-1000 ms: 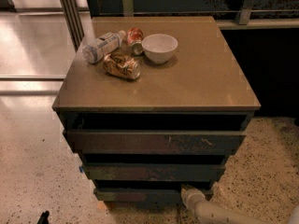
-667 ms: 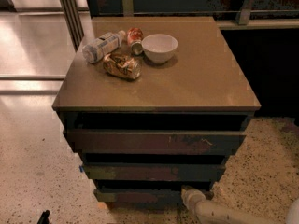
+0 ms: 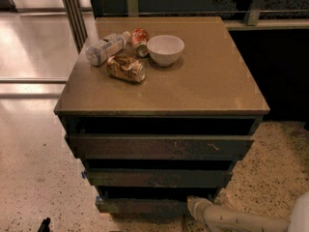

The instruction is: Open bottom drawer

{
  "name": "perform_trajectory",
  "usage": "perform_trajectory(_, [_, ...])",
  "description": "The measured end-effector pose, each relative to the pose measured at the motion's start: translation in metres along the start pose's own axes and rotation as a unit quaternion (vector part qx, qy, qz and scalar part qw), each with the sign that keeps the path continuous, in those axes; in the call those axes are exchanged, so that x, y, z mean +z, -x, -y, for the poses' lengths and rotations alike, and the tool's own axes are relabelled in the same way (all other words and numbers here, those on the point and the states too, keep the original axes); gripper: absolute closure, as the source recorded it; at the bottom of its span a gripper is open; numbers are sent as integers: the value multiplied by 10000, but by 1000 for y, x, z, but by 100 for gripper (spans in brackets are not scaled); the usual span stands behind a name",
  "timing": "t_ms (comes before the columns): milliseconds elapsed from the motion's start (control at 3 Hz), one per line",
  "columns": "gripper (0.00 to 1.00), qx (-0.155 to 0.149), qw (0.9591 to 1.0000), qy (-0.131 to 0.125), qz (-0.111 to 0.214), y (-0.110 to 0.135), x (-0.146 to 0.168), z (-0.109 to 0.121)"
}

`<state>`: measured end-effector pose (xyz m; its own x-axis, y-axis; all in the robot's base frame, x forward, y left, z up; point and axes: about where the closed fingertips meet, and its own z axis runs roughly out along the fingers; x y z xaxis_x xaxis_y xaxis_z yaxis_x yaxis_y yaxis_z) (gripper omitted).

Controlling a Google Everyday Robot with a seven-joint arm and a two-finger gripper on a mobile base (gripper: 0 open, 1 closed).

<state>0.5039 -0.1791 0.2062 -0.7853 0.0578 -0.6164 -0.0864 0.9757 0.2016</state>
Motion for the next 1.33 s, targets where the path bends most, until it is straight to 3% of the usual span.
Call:
perform_trajectory(333, [100,0,10000,0,0,3,-1,-1])
perform_trajectory(667, [100,71,9984,226,-522,-25,-9,-5])
perform_trajectory(1333, [100,102,9966,304,-754,-35,-13,-8])
